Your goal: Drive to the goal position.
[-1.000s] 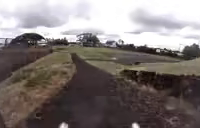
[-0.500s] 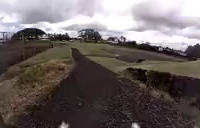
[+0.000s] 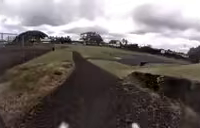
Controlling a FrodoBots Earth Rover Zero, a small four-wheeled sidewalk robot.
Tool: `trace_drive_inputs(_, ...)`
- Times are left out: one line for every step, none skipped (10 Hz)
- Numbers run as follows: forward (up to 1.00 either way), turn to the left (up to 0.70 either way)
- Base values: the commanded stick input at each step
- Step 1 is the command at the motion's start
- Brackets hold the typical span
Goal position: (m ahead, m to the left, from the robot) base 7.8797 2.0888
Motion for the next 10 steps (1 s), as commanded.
trace_drive_inputs(0.85,0.06)
trace_drive_inputs(0.85,0.0)
trace_drive_inputs(0.85,0.0)
trace_drive_inputs(0.85,0.0)
trace_drive_inputs(0.85,0.0)
trace_drive_inputs(0.85,0.0)
trace_drive_inputs(0.85,0.0)
trace_drive_inputs(0.85,0.0)
trace_drive_inputs(0.85,0.0)
trace_drive_inputs(0.85,0.0)
